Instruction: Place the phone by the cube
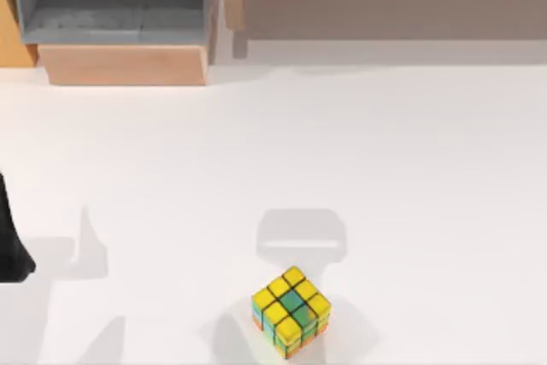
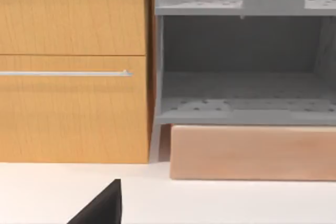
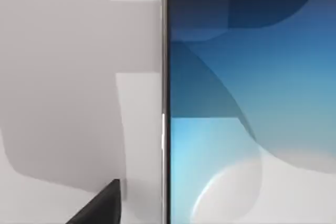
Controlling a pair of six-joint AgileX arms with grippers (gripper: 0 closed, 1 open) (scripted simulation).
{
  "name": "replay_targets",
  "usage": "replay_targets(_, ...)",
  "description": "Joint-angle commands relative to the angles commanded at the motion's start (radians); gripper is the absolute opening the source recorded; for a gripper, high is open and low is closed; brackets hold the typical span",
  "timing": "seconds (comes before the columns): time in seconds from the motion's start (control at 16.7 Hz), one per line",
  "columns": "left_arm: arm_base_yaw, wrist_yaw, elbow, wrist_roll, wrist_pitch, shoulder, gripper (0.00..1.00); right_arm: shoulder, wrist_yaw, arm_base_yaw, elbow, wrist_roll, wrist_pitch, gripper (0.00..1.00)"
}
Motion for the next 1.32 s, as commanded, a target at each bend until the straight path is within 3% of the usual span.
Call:
replay_targets(0.36, 0.000, 0.000, 0.000, 0.000, 0.000, 0.000, 1.00, 0.036, 0.000, 0.000, -0.029, 0.000, 0.056, 1.00)
replay_targets(1.14, 0.000, 0.000, 0.000, 0.000, 0.000, 0.000, 1.00, 0.036, 0.000, 0.000, -0.029, 0.000, 0.056, 0.02)
replay_targets(1.32, 0.000, 0.000, 0.000, 0.000, 0.000, 0.000, 1.00, 0.036, 0.000, 0.000, -0.029, 0.000, 0.056, 0.00)
